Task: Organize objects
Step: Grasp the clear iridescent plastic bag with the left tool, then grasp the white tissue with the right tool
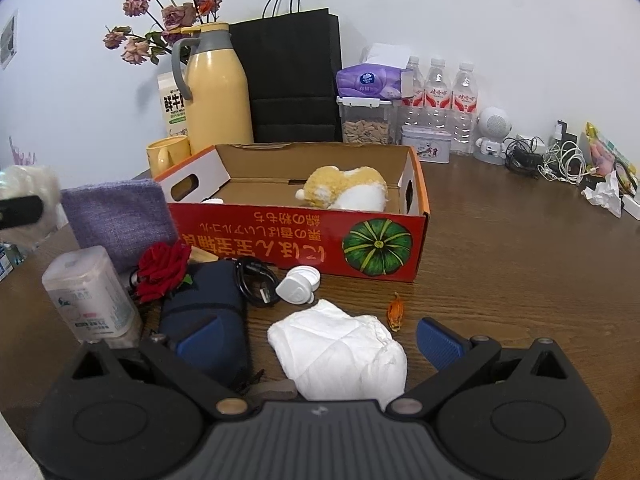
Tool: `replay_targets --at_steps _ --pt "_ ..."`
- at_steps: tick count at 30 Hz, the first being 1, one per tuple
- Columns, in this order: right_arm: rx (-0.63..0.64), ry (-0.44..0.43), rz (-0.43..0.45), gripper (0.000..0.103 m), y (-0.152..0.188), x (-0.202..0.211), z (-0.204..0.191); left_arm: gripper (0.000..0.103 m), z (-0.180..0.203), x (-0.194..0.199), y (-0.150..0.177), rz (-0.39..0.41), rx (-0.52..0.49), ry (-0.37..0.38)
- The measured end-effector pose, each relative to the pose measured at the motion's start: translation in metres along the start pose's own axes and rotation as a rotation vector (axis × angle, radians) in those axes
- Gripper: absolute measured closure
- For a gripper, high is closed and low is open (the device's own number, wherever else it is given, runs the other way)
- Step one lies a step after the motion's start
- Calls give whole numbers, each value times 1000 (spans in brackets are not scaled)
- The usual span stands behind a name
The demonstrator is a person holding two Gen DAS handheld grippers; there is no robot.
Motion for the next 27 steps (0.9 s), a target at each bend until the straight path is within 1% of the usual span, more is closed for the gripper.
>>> replay_targets --at_steps 5,10,14,21,23,27 --pt "-7 19 -18 0 7 -2 6 58 -22 15 -4 28 32 -42" --pt "-19 38 -41 0 15 -6 13 58 -42 14 2 9 68 -83" --pt "-11 32 -62 0 18 -12 15 57 -47 10 7 -4 83 -77" --pt "10 8 -136 0 26 -38 21 57 -52 -3 16 -34 99 -73" --pt "5 13 -151 0 28 -45 23 57 -53 -6 19 -42 106 -74" --pt "24 11 -142 0 28 -48 20 57 -56 -12 23 -55 114 -74"
Point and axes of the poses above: each gripper's, at about its wrist camera, not at the fingertips, and x roughly against the way its jaws point, z to its right, y to its underside, the point moved 9 cm from there along -x, roughly the way its jaws point, and after that the axes turned 4 degrees about z, right-handed, at the moved point
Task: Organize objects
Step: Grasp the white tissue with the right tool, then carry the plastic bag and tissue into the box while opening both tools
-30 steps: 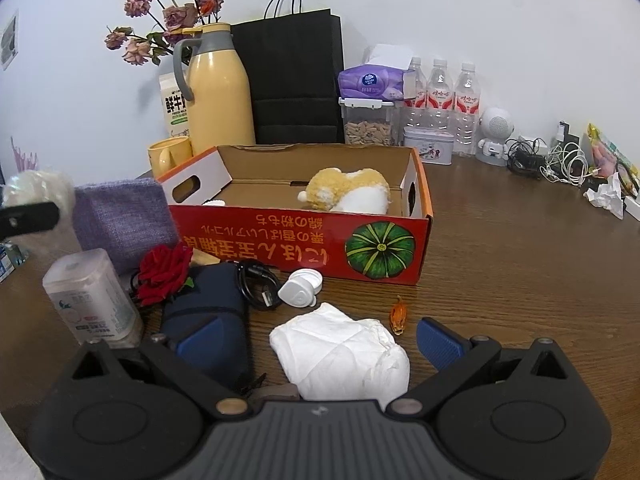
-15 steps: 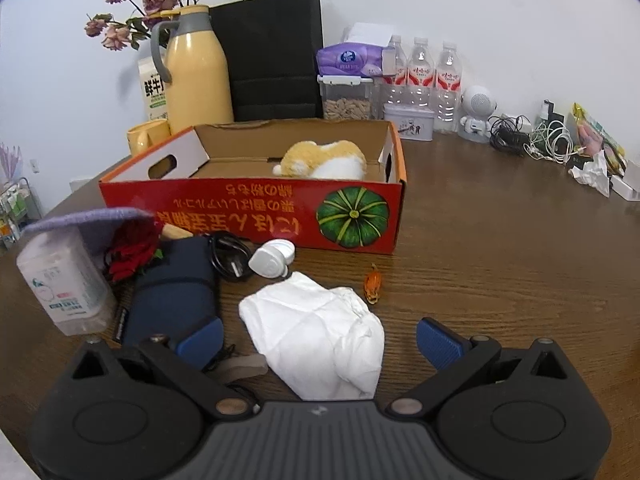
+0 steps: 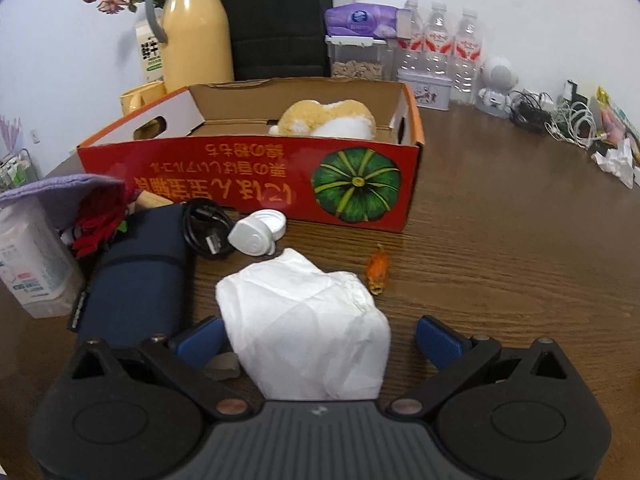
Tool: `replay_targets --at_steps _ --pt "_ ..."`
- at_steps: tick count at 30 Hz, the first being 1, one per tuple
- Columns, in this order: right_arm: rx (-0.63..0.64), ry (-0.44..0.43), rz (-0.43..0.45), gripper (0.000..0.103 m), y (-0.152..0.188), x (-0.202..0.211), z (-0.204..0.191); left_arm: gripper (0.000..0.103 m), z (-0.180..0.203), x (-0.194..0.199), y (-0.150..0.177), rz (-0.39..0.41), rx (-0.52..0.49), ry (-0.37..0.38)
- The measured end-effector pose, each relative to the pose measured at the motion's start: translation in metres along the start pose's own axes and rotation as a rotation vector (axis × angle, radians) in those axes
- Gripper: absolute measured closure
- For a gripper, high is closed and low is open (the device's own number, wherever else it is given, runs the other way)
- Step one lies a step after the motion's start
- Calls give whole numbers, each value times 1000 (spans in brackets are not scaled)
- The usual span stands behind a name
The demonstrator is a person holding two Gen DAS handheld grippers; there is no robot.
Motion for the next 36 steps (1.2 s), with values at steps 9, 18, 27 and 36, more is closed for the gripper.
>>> replay_targets --at_steps 9,18,27,36 --pt "14 -29 53 28 -2 10 -4 57 5 -8 0 -10 0 22" --pt "22 -41 92 36 -11 22 -8 57 15 -11 -10 11 -12 44" --pt "27 -36 90 36 -13 22 -9 57 23 -15 -16 22 -16 70" --pt "19 -40 118 36 -17 29 -8 57 22 -16 -19 25 -14 69"
Point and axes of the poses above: each gripper's, at about its wrist camera, not at the fingertips, and x roughly against the way its jaws point, z to its right, y to its underside, the point moved 9 cm from there along -x, roughly the way its jaws point, and after that the axes turned 4 degrees about z, right-handed, at the moved point
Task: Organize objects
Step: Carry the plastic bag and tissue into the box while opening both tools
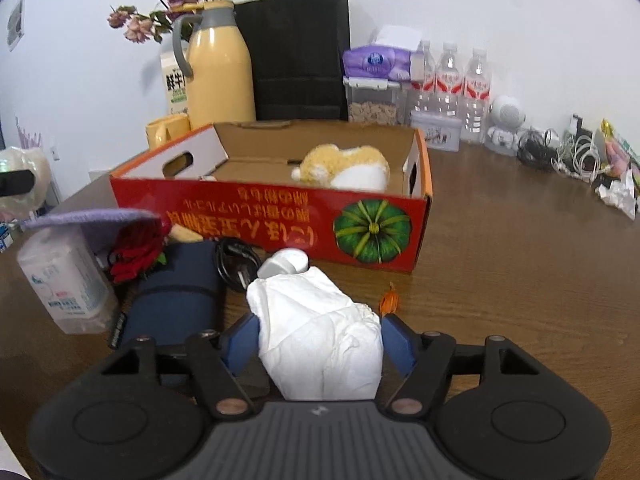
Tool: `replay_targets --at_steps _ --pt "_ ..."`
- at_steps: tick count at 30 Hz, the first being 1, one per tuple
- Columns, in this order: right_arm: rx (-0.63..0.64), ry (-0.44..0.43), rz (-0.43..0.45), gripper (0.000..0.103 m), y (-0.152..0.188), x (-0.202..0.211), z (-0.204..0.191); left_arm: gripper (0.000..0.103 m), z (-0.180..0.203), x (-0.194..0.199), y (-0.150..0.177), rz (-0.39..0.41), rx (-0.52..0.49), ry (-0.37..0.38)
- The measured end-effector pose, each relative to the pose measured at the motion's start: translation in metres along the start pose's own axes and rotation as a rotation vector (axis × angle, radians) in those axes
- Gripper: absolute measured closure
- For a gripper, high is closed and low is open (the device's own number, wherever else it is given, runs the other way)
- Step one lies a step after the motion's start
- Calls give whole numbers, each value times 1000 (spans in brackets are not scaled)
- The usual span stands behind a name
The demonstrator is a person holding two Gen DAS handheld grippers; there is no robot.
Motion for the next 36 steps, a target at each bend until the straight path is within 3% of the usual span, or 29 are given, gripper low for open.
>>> replay_targets --at_steps 11,22,27,30,36 --pt "76 -1 141 36 -65 21 -10 57 19 -29 -34 20 -31 65" --pt "117 -44 164 36 -137 -58 -35 57 41 -123 -65 -31 -61 129" --pt "91 -52 143 36 -144 -102 -37 57 45 -170 -57 -84 -73 129" --pt "82 -42 132 36 -138 -120 -34 57 40 -188 -46 -142 -26 145" --pt "63 -51 110 35 -128 -133 -27 57 32 -197 -44 -163 4 153"
Point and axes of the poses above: each gripper's, at about its wrist camera, not at the fingertips, and x roughly against the way its jaws point, z to its right, y to its underside, the point moved 9 cm from there along -x, roughly the way its jaws point, and after that the axes turned 4 degrees about z, right-handed, at the moved point
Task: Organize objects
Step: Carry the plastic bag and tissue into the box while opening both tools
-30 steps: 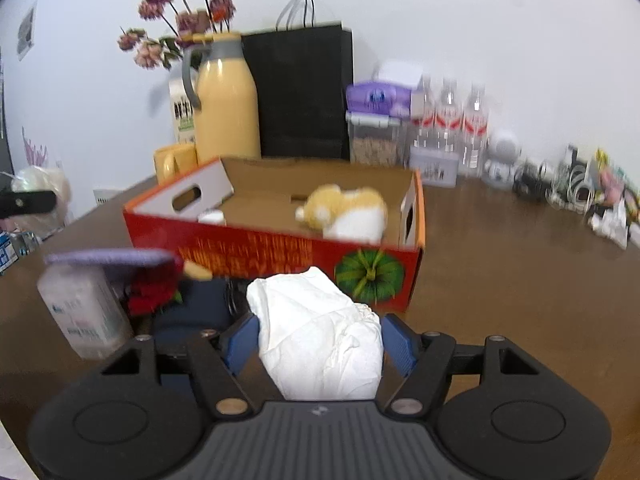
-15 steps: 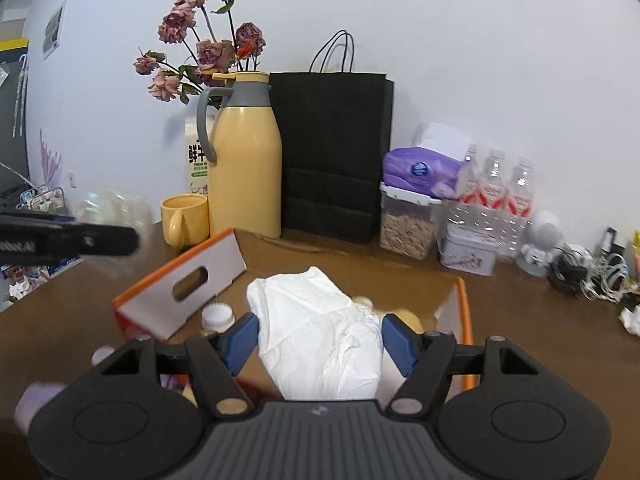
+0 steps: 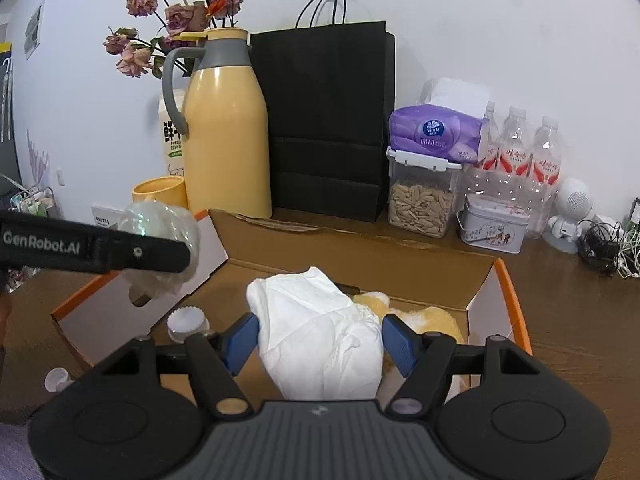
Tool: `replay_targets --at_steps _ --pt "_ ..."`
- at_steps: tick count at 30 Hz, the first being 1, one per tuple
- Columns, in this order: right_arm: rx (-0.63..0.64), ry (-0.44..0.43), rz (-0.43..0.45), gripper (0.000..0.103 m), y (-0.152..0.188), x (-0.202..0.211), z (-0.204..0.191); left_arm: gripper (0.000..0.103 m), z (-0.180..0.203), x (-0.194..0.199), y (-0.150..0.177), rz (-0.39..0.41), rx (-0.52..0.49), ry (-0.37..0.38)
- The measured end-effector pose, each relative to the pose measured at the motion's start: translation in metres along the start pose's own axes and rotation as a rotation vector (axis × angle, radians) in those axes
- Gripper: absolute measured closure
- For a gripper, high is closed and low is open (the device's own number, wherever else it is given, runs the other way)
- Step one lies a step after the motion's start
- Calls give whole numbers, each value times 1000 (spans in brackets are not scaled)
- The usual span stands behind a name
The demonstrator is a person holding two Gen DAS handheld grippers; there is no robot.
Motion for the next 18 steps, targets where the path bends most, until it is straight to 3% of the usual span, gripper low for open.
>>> replay_targets --at_steps 5,11,13,15,18 --pt "2 2 -3 31 2 0 0 51 4 0 1 -6 -10 -1" --pt "3 19 10 18 1 5 1 17 8 2 2 0 -32 -11" --pt "-3 29 11 9 1 6 3 0 8 3 1 7 -36 -14" --pt "-12 38 8 1 2 6 7 0 9 4 1 15 -38 -13" --pt "-22 45 4 0 2 7 11 0 8 5 0 19 -40 -23"
Point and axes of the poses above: each gripper's, at about its wrist camera, not at the fingertips, and x roughly against the way its jaws point, z to its right, y to its underside, the point moved 9 cm from there along -x, roughly the way its jaws point, and after that the axes turned 4 degrees about z, right-handed, at the moved point
